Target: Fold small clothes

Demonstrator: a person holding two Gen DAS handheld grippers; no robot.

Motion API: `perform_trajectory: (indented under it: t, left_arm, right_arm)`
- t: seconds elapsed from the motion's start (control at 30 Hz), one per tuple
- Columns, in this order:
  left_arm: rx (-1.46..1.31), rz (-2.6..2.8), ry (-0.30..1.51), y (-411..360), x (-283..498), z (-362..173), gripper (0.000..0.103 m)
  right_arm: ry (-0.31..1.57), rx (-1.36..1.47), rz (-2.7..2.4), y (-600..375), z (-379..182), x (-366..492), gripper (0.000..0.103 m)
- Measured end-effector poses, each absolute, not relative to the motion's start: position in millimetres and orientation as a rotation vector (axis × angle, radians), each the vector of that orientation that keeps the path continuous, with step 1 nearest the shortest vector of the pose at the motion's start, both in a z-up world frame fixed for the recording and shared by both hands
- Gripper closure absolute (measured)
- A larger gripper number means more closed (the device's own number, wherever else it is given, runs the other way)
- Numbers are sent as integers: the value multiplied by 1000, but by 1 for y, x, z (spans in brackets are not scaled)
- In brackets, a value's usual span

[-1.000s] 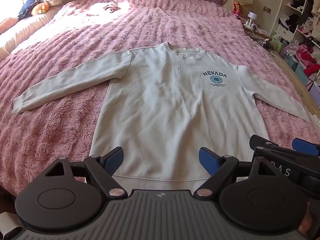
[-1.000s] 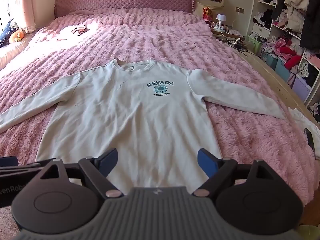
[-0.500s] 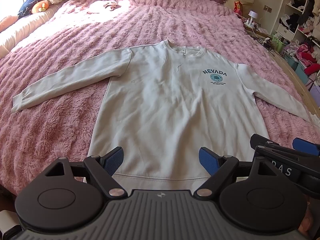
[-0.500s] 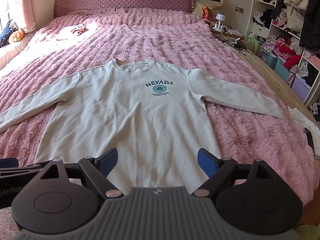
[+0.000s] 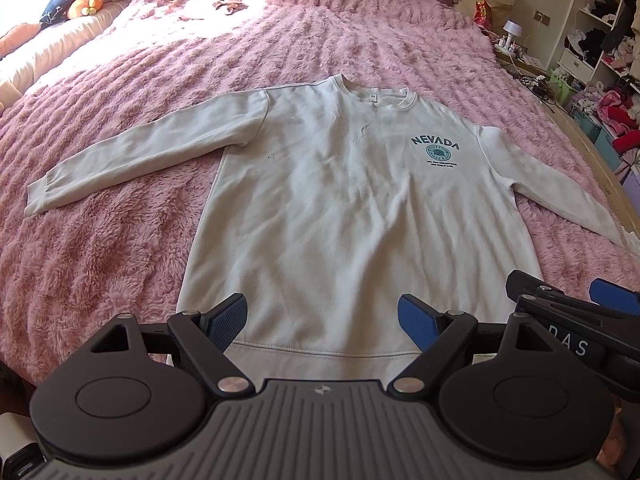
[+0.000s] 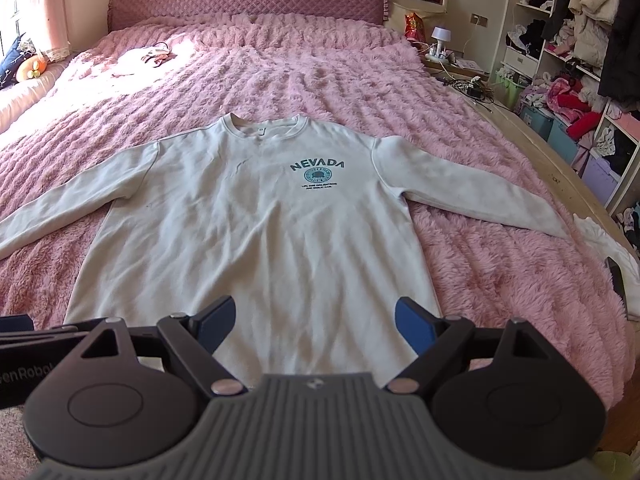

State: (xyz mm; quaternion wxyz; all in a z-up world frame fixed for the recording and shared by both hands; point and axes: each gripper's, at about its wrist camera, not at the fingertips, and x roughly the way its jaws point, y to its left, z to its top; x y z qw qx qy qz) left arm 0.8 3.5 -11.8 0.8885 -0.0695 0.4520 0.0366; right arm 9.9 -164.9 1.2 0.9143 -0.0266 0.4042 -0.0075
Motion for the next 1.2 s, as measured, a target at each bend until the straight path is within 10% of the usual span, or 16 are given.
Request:
perform_trajectory:
  t: [1.2]
  left_arm:
    - [-154, 81, 967, 6, 2, -18, 3]
  right_arm:
    - [847, -40, -5, -163, -6, 12, 20]
